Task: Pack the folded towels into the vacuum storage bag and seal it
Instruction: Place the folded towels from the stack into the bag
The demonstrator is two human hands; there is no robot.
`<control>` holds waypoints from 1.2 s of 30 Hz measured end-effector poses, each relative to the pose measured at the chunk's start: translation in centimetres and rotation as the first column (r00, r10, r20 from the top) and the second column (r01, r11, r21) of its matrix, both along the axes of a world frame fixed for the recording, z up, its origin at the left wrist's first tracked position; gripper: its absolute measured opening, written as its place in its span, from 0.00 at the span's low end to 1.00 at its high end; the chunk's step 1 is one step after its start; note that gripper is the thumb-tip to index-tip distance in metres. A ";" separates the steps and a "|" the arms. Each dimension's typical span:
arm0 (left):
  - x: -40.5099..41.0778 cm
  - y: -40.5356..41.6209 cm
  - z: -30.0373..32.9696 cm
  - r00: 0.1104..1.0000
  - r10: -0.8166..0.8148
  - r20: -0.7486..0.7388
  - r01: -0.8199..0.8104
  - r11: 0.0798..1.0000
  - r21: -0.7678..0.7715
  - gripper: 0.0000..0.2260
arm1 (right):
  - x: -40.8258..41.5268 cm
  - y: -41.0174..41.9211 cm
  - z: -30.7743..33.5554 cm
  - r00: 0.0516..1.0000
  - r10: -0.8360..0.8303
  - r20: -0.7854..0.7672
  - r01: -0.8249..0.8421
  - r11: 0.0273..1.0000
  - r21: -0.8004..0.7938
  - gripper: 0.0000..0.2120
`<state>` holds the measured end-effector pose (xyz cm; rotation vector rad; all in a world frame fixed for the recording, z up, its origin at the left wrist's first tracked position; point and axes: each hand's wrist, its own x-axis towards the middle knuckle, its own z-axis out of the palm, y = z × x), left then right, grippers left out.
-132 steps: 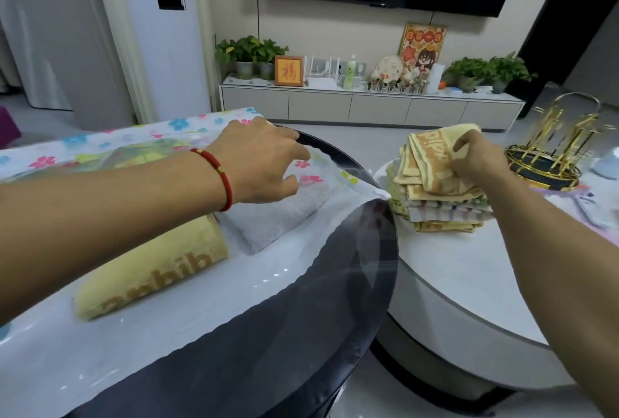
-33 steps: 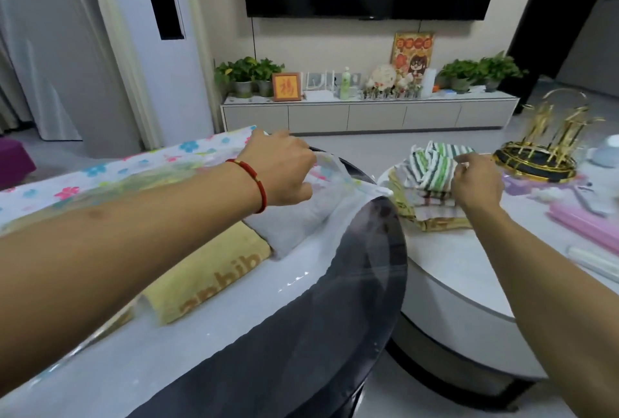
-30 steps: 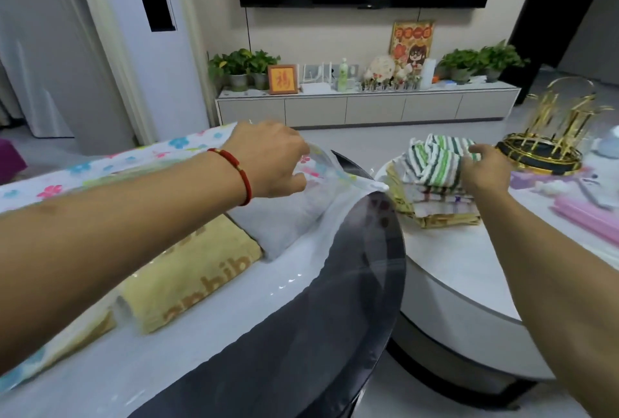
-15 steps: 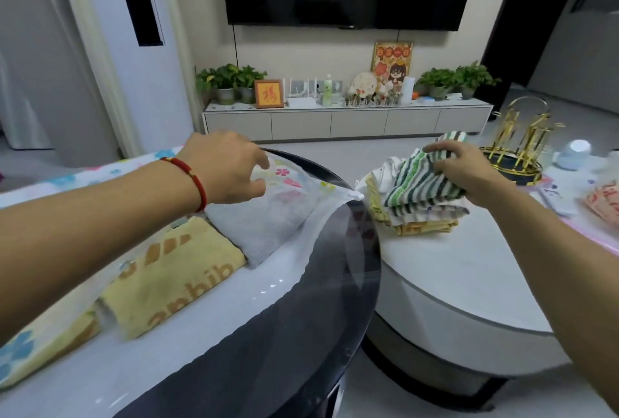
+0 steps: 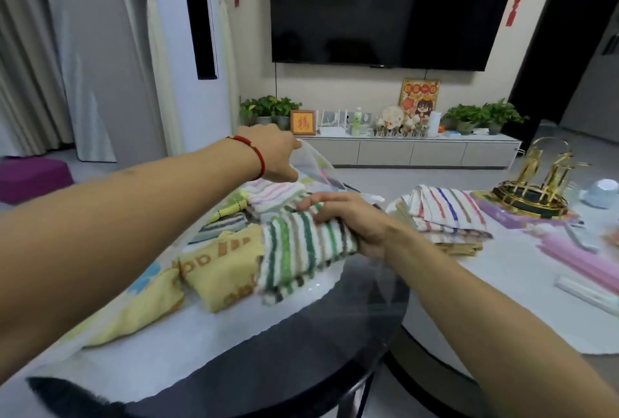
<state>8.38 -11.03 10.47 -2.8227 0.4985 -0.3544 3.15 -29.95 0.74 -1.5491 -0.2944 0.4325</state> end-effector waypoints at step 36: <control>3.7 -8.3 -11.4 0.875 -0.466 -0.134 0.469 0.883 -0.003 0.24 | 16.0 -29.2 -10.6 0.586 -0.569 0.576 0.655 -0.085 -0.751 0.22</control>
